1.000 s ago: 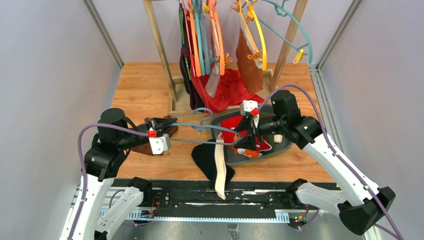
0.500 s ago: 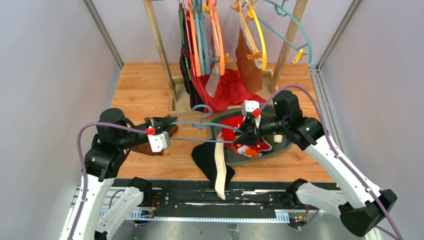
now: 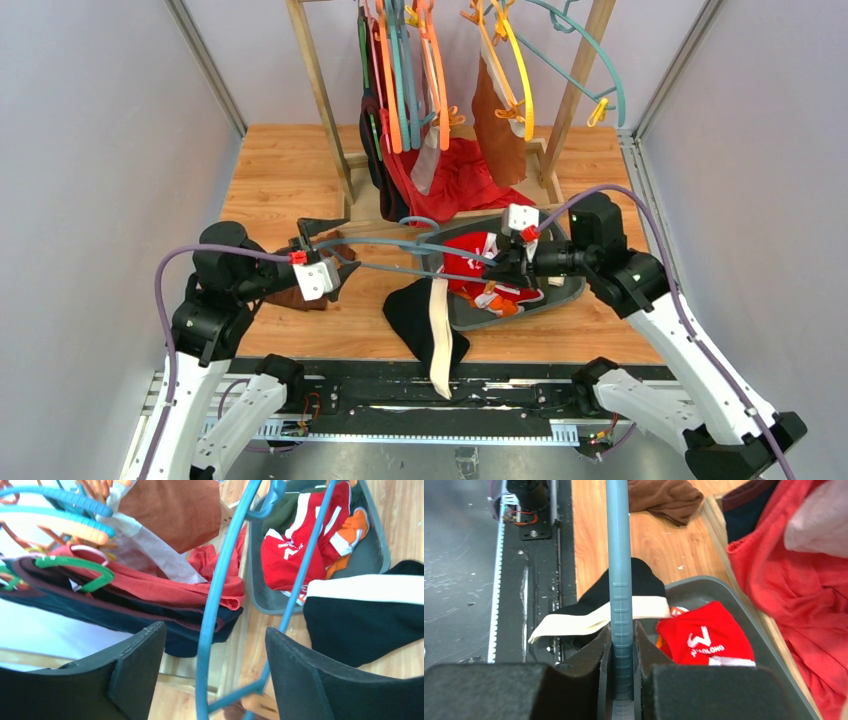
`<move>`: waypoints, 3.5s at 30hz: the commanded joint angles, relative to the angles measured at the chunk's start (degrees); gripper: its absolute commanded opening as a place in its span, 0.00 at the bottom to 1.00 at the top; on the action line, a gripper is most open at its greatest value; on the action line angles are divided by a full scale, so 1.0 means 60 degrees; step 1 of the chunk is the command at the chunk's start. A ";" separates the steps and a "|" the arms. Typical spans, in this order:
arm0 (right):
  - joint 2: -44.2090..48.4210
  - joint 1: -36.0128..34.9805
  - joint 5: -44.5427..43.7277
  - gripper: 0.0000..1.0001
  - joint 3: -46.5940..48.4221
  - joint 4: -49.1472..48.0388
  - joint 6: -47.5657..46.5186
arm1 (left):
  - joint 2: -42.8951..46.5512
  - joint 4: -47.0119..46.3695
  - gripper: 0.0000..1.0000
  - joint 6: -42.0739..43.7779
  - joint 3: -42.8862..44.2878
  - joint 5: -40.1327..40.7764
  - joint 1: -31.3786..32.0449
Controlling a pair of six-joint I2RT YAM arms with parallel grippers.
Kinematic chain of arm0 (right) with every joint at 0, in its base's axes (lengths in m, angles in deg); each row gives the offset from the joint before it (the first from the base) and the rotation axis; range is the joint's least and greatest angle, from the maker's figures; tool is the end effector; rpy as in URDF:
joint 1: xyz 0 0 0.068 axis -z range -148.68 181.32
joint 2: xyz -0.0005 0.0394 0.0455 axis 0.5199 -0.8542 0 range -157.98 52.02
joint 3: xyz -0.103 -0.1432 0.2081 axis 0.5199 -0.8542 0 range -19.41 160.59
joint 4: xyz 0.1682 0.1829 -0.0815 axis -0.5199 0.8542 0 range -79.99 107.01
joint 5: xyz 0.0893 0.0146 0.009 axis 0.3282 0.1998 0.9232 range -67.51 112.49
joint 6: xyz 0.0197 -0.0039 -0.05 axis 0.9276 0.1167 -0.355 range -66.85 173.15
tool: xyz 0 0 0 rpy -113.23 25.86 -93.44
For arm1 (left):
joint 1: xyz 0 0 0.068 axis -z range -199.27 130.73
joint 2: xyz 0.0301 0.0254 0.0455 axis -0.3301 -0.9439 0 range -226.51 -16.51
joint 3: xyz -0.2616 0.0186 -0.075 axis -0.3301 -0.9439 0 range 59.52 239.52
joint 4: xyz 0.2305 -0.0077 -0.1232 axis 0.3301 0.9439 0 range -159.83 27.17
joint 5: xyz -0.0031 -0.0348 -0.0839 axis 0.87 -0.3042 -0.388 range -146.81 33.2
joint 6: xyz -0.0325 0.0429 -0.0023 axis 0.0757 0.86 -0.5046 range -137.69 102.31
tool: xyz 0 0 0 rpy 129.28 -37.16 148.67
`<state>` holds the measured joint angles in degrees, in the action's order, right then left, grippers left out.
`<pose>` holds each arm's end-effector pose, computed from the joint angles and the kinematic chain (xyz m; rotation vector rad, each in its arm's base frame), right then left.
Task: Remove the underwear clipped to the hanger
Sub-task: Place the hanger at the clothesline.
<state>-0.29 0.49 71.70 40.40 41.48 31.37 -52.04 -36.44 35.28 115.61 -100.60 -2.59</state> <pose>0.1430 0.1167 0.3745 -1.3284 1.4309 0.9502 0.0990 -0.0554 0.3871 1.3797 1.0544 -0.2207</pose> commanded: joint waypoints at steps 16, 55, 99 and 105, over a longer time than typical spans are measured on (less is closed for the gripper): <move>0.2962 0.2362 -0.3347 0.00 0.0000 0.3372 -0.1366 | 0.0044 -0.1991 0.98 -0.2632 0.0253 0.3496 0.0028; 0.5060 0.5680 -0.7239 0.01 0.1449 0.4485 -0.1111 | 0.0135 -0.2106 0.98 -0.2153 -0.0164 0.3201 0.0031; 0.2568 0.5431 -0.5757 0.01 0.1612 0.1815 0.0112 | 0.0188 -0.1858 0.98 -0.1929 -0.0209 0.2772 0.0031; 0.2554 0.5431 -0.6703 0.01 0.1367 0.1785 0.0001 | 0.0194 -0.1758 0.98 -0.1886 -0.0165 0.2699 0.0030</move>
<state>15.12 33.46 34.52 49.49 53.47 30.89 -51.43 -46.95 23.34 114.93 -83.53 -2.59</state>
